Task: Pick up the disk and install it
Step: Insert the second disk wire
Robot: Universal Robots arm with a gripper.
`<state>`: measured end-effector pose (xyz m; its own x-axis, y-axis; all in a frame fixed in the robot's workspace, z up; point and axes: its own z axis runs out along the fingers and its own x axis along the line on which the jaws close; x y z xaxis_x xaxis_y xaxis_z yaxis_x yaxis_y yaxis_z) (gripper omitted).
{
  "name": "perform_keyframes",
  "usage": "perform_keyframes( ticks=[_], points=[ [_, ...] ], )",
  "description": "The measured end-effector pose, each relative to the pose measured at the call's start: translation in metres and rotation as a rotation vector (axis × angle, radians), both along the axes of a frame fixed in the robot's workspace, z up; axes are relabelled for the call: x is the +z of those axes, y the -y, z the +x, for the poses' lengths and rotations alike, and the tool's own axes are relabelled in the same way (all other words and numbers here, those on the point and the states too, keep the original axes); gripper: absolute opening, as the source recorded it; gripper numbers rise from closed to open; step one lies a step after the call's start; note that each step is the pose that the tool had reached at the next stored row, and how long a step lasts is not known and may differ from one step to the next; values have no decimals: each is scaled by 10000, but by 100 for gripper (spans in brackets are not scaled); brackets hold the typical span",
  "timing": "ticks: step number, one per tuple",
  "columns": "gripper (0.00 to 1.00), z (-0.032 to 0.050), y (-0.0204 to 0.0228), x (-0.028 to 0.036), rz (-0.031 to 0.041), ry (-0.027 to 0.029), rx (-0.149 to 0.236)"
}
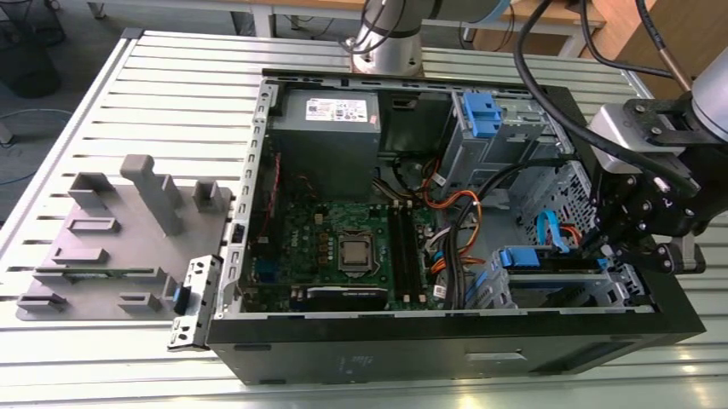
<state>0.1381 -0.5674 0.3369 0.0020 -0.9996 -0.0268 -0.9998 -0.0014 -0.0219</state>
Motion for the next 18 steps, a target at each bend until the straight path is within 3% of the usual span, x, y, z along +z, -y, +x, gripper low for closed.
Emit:
perform_keyframes(
  ticks=[3,4,18],
  points=[
    [18,0,0,-1,2,0,1],
    [24,0,0,-1,2,0,0],
    [24,-18,0,-28,-4,1,14]
  ],
)
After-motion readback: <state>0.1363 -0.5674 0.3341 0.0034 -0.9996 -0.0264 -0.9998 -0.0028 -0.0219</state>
